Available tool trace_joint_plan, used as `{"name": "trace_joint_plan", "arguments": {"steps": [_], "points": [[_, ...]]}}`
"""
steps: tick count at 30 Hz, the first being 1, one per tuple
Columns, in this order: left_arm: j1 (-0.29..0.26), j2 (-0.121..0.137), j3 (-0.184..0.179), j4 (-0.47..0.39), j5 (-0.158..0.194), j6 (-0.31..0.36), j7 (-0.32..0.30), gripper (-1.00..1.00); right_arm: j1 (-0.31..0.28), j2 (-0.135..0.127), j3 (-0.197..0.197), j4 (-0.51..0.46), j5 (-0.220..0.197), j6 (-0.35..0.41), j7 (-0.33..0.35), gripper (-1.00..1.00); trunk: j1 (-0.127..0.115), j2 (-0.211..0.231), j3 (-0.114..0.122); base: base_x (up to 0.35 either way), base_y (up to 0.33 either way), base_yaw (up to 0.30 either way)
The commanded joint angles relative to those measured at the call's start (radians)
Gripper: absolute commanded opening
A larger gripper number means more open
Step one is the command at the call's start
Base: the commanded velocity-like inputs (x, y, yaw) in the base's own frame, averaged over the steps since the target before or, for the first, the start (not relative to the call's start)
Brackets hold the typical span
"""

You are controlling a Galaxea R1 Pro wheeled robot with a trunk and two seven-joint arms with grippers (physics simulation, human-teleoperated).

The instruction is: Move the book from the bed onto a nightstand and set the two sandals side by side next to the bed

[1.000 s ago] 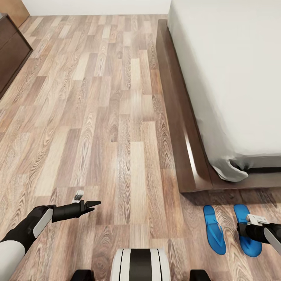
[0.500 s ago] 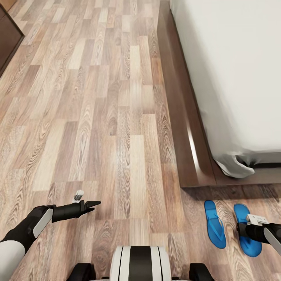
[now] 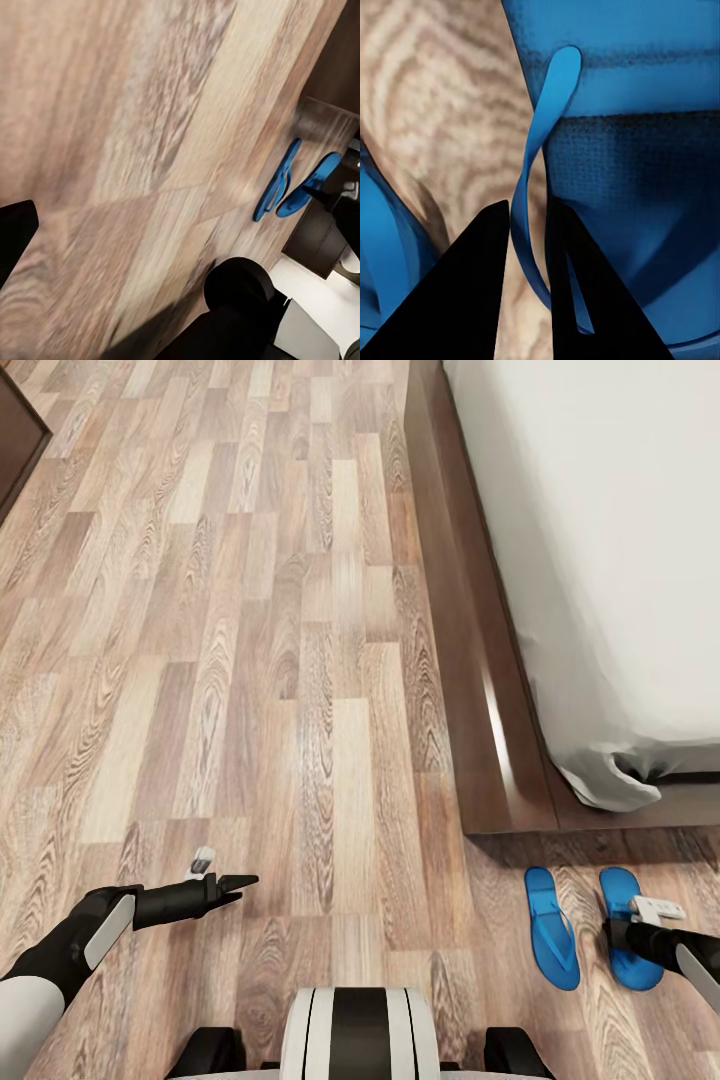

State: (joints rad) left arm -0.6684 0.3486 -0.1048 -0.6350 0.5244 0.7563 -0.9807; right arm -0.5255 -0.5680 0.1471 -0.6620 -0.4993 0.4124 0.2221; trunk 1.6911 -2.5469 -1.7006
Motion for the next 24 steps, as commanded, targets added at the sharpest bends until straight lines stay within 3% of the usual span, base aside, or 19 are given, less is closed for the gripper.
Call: {"name": "trace_joint_plan", "arguments": {"steps": [1, 5, 9, 15, 24], "points": [[0.000, 0.001, -0.004, 0.000, 0.007, 0.006, 0.000, 1.00, 0.000, -0.001, 0.003, -0.001, -0.004, -0.001, 0.000, -1.00, 0.000, 0.000, -0.001, 0.000, 0.000, 0.000], [0.000, 0.001, -0.004, 0.000, 0.007, 0.006, 0.000, 1.00, 0.001, -0.001, 0.003, -0.001, -0.004, -0.016, 0.000, -1.00, 0.000, 0.000, -0.001, 0.000, 0.000, 0.000], [0.000, 0.001, -0.004, 0.000, 0.007, 0.006, 0.000, 1.00, -0.001, -0.001, 0.006, -0.001, -0.003, -0.092, 0.000, -1.00, 0.000, 0.000, -0.001, 0.000, 0.000, 0.000], [0.000, 0.001, -0.004, 0.000, 0.007, 0.006, 0.000, 1.00, -0.001, 0.003, 0.008, -0.001, -0.003, -0.108, 0.000, -1.00, 0.000, 0.000, -0.001, 0.000, 0.000, 0.000], [0.000, 0.001, -0.004, 0.000, 0.007, 0.006, 0.000, 1.00, -0.001, 0.007, 0.008, -0.001, -0.004, -0.098, -0.007, -1.00, 0.004, -0.002, -0.035, 0.000, 0.000, 0.000]]}}
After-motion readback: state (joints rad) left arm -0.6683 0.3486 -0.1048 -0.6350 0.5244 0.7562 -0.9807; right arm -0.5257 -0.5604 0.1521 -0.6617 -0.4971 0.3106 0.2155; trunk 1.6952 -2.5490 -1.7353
